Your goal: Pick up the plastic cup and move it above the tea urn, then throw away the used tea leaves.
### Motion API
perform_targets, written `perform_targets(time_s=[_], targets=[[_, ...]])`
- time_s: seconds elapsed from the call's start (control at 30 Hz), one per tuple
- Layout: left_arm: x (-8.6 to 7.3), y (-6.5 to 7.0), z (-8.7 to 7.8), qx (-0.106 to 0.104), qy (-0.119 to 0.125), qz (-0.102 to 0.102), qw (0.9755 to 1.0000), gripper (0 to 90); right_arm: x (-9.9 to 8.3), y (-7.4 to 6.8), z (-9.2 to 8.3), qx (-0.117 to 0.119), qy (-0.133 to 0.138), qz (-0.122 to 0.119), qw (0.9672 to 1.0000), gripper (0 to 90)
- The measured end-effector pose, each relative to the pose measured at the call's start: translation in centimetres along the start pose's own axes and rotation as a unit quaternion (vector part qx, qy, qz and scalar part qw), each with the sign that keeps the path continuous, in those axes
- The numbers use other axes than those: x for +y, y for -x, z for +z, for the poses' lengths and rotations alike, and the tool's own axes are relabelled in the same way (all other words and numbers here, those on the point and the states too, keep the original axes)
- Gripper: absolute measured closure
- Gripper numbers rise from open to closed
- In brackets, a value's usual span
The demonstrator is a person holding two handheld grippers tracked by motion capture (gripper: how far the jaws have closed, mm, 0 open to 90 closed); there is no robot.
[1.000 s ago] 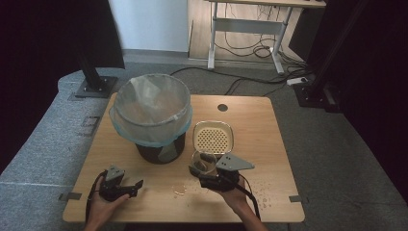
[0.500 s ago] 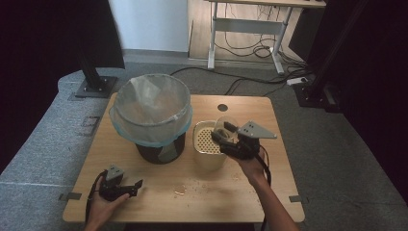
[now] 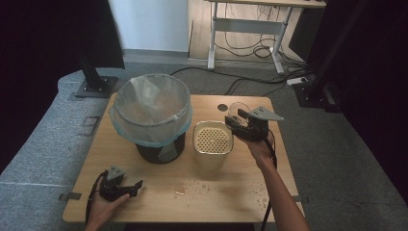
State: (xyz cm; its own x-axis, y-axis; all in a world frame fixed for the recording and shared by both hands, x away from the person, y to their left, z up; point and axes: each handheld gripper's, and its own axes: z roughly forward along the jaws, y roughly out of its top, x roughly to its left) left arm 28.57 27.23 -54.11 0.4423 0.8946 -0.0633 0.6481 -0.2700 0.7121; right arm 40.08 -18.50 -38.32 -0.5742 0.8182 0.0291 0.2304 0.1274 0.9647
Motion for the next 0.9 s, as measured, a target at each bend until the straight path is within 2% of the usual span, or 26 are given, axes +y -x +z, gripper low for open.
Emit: perform_targets(time_s=[0.2, 0.33, 0.5, 0.57, 0.67, 0.73, 0.8, 0.83, 0.9], targets=[[-0.1, 0.1, 0.0, -0.004, -0.004, 0.002, 1.0000, 12.9, 0.4, -0.1, 0.6, -0.006, 0.002, -0.009, 0.9999, 37.3], [0.0, 0.1, 0.1, -0.002, -0.006, 0.002, 1.0000, 12.9, 0.7, -0.3, 0.9, -0.017, -0.002, -0.029, 0.9994, 37.2], [0.0, 0.1, 0.1, -0.003, -0.008, 0.003, 1.0000, 12.9, 1.4, -0.7, 1.3, -0.030, -0.015, -0.081, 0.9961, 37.1], [-0.1, 0.1, 0.1, -0.003, -0.007, 0.000, 1.0000, 12.9, 1.7, -0.9, 1.4, -0.040, -0.023, -0.105, 0.9934, 37.0], [-0.1, 0.0, 0.2, -0.002, -0.007, 0.000, 1.0000, 12.9, 2.2, -1.4, 1.6, -0.060, -0.032, -0.156, 0.9855, 37.0], [-0.1, 0.0, 0.2, -0.003, -0.008, -0.001, 1.0000, 13.0, 2.5, -1.7, 1.7, -0.070, -0.038, -0.187, 0.9790, 37.0], [-0.1, 0.0, 0.1, -0.004, -0.008, -0.003, 1.0000, 13.5, 2.8, -2.3, 1.8, -0.087, -0.047, -0.240, 0.9658, 37.0], [-0.1, -0.1, 0.1, -0.004, -0.008, -0.004, 1.0000, 13.5, 2.9, -2.5, 1.8, -0.091, -0.050, -0.258, 0.9605, 37.1], [-0.1, -0.1, 0.2, -0.004, -0.007, -0.006, 1.0000, 13.5, 2.9, -2.9, 2.0, -0.102, -0.051, -0.299, 0.9474, 37.4]])
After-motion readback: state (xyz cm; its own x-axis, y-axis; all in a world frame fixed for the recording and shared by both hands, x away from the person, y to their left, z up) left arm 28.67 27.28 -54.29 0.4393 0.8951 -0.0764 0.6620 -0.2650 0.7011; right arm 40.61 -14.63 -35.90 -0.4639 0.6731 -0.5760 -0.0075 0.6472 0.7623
